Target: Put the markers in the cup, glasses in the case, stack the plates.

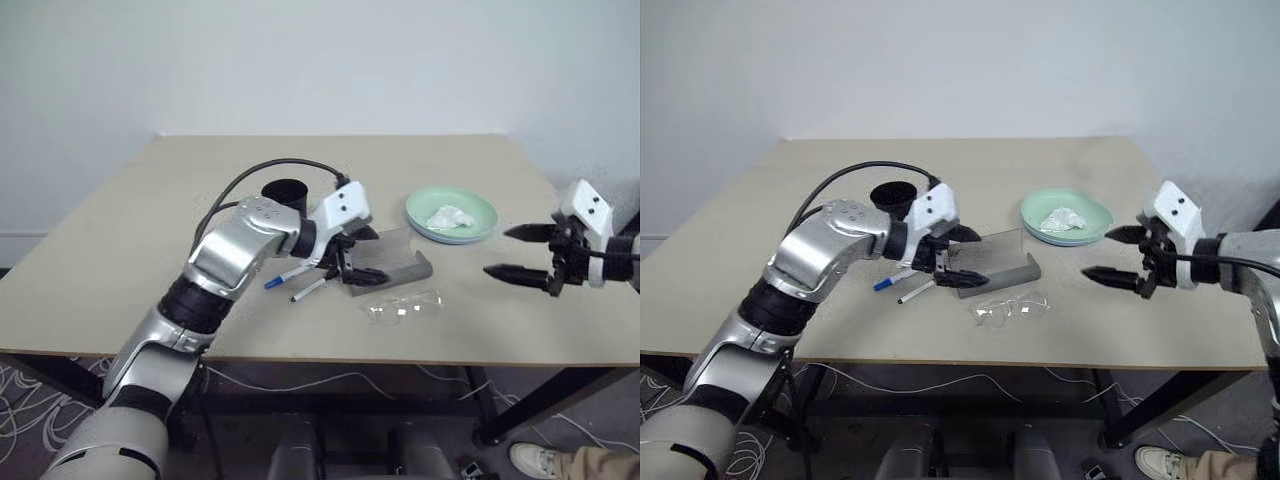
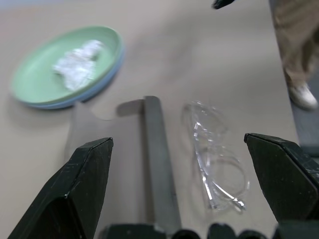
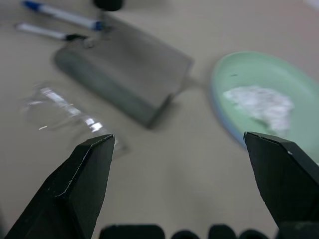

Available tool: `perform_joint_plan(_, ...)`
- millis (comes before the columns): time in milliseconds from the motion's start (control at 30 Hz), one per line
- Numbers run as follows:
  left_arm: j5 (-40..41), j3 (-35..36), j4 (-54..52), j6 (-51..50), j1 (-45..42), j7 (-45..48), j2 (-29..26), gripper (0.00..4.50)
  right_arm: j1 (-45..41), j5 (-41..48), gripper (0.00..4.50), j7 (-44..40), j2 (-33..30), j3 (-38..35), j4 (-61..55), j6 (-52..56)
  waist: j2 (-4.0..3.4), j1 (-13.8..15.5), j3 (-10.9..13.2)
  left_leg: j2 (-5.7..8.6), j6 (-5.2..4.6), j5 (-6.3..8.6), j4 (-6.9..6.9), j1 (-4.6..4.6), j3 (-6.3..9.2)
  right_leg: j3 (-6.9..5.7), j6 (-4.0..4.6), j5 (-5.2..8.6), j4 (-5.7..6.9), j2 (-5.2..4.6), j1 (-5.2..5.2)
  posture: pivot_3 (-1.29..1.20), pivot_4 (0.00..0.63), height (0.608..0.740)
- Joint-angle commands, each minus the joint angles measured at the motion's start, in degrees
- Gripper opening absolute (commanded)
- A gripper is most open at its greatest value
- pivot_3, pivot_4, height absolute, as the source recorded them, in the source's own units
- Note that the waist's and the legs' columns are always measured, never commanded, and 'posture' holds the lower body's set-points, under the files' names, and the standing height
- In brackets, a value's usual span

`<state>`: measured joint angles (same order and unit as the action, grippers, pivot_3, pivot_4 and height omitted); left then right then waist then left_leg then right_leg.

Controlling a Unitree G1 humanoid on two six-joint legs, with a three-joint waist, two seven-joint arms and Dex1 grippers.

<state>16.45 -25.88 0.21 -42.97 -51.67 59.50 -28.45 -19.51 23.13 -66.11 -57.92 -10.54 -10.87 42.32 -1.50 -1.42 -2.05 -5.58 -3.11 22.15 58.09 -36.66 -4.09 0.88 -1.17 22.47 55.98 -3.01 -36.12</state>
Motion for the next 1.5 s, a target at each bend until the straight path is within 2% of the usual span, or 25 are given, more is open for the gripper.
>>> perform_joint_plan(33, -4.05, -4.52, 1.24, -0.95, -4.08, 1.23, 1.28, 4.50, 2.80, 3.27, 4.49, -2.53, -2.52, -5.34, -3.94, -1.56, 0.05, 0.17, 0.03, 0.00, -0.01, 0.01, -0.01, -0.01, 0.01, -0.01, -0.01, 0.00, -0.01, 0.00, 0.00, 0.00, 0.000, 0.615)
perform_joint_plan(133, -8.02, -8.76, 3.97, -2.45, -6.94, 0.53, 3.30, 4.50, 4.32, 4.15, 4.49, -2.05, -2.61, -6.78, -4.64, -2.22, 0.21, 0.24, 0.14, -0.01, -0.09, 0.05, -0.06, 0.01, 0.03, -0.03, -0.07, 0.04, -0.01, 0.01, 0.00, 0.00, 0.000, 0.615)
perform_joint_plan(300, -12.16, -12.30, 11.75, -3.29, -10.97, -0.90, 10.42, 4.50, 5.78, 4.48, 4.49, 0.10, -1.97, -7.16, -5.41, -2.48, 0.27, 0.46, 0.18, 0.00, -0.26, 0.14, -0.01, 0.04, 0.04, -0.01, -0.29, 0.15, -0.05, 0.01, 0.03, 0.00, 0.000, 0.615)
perform_joint_plan(500, -14.89, -13.62, 17.59, -3.46, -12.59, -1.27, 15.65, 4.50, 7.12, 5.20, 4.49, 1.99, -1.73, -7.33, -6.42, -2.48, 0.29, 0.54, 0.20, 0.03, -0.09, 0.05, 0.08, 0.01, 0.02, 0.14, -0.18, 0.10, -0.16, 0.00, 0.07, 0.00, 0.000, 0.615)
perform_joint_plan(733, -17.27, -14.09, 20.62, -3.95, -12.62, -1.05, 18.69, 4.50, 8.01, 5.91, 4.49, 3.70, -1.95, -7.28, -6.99, -2.42, 0.30, 0.76, 0.21, 0.03, -0.12, 0.06, 0.08, 0.00, 0.03, 0.08, -0.19, 0.12, -0.10, 0.02, 0.03, 0.00, 0.000, 0.615)
perform_joint_plan(833, -17.75, -14.34, 20.69, -4.11, -12.24, -0.63, 19.22, 3.93, 7.86, 6.04, 4.50, 4.40, -1.80, -6.88, -7.21, -2.26, 0.30, 0.83, 0.21, 0.02, -0.28, 0.15, 0.07, 0.00, 0.03, 0.09, -0.19, 0.12, -0.10, 0.02, 0.04, 0.00, 0.000, 0.615)
perform_joint_plan(1100, -19.29, -15.22, 19.92, -3.50, -10.94, 0.45, 19.05, 1.12, 6.99, 6.36, 4.50, 5.47, -1.97, -5.83, -7.20, -2.25, 0.30, 1.60, 0.21, 0.02, -0.28, 0.16, 0.09, 0.01, 0.03, 0.13, -0.18, 0.11, -0.13, 0.00, 0.07, 0.00, 0.000, 0.615)
perform_joint_plan(1500, -21.29, -17.59, 19.11, -0.06, -9.46, 3.21, 17.30, 1.12, 6.25, 6.45, 4.50, 6.19, -2.39, -4.92, -6.91, -2.17, 0.30, 1.65, 0.20, 0.01, -0.28, 0.15, 0.11, 0.02, 0.03, 0.12, -0.17, 0.11, -0.11, 0.01, 0.07, 0.00, 0.000, 0.615)
